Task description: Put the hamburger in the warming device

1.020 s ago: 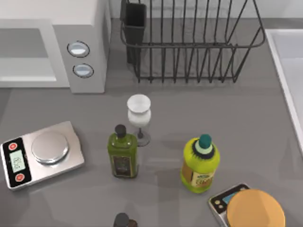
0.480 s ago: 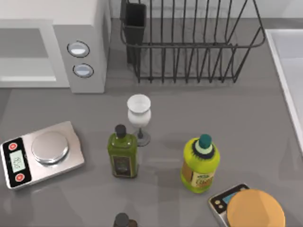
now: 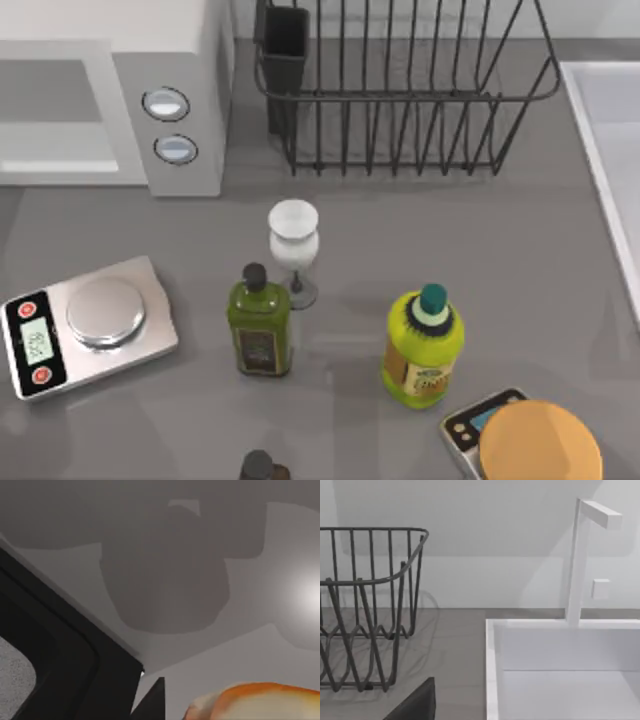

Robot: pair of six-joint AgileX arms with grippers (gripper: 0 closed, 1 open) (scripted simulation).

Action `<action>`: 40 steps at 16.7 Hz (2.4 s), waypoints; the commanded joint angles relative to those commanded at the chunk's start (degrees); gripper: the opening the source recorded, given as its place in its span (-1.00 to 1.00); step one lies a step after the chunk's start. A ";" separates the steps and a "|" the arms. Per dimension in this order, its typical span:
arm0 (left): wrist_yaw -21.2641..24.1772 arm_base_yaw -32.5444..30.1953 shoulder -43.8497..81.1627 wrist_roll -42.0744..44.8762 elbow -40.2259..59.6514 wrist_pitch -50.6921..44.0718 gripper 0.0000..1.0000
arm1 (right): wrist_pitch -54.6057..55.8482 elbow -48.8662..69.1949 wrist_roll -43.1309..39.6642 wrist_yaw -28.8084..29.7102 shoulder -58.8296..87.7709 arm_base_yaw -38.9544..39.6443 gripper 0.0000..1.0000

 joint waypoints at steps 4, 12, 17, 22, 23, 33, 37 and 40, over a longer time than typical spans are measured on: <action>2.79 -2.10 3.47 -11.21 -1.20 15.53 -1.00 | 0.00 0.00 0.00 0.00 0.00 0.00 1.00; 9.46 -9.48 15.77 -39.29 -5.76 63.46 -1.00 | 0.00 0.00 0.00 0.00 0.00 0.00 1.00; 12.10 -12.55 24.64 -55.57 -9.03 90.78 -1.00 | 0.00 0.00 0.00 0.00 0.00 0.00 1.00; 13.56 -13.44 31.45 -67.28 -11.79 106.91 -1.00 | 0.00 0.00 0.00 0.00 0.00 0.00 1.00; 13.69 -13.49 32.41 -68.66 -12.32 108.36 -1.00 | 0.00 0.00 0.00 0.00 0.00 0.00 1.00; 13.78 -13.52 33.72 -70.07 -13.27 109.50 -0.40 | 0.00 0.00 0.00 0.00 0.00 0.00 1.00; 13.78 -13.52 33.72 -70.07 -13.27 109.50 0.21 | 0.00 0.00 0.00 0.00 0.00 0.00 1.00; 13.78 -13.52 33.72 -70.07 -13.27 109.50 0.66 | 0.00 0.00 0.00 0.00 0.00 0.00 1.00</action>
